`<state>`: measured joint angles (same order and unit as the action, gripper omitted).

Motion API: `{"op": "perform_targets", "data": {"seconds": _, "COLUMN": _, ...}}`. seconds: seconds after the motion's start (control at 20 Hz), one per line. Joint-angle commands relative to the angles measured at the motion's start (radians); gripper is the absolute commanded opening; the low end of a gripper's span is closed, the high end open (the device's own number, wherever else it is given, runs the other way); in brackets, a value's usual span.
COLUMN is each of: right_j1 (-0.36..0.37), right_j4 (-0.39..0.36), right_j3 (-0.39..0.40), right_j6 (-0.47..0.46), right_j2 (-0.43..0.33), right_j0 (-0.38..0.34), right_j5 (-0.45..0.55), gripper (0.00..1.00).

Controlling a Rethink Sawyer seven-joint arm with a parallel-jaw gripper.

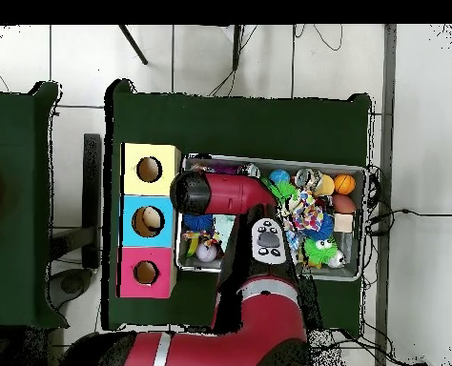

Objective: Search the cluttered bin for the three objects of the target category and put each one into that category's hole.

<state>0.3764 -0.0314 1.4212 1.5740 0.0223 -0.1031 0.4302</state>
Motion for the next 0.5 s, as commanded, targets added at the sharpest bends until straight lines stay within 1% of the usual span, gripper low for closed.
{"op": "perform_targets", "data": {"seconds": 0.05, "right_j1": -0.083, "right_j4": -0.02, "right_j3": 0.029, "right_j6": 0.135, "right_j2": -0.062, "right_j0": -0.009, "right_j5": -0.082, "gripper": 1.0}}
{"op": "perform_targets", "data": {"seconds": 0.5, "right_j1": -0.098, "right_j4": -0.02, "right_j3": 0.022, "right_j6": 0.137, "right_j2": -0.067, "right_j0": -0.012, "right_j5": -0.099, "gripper": 1.0}}
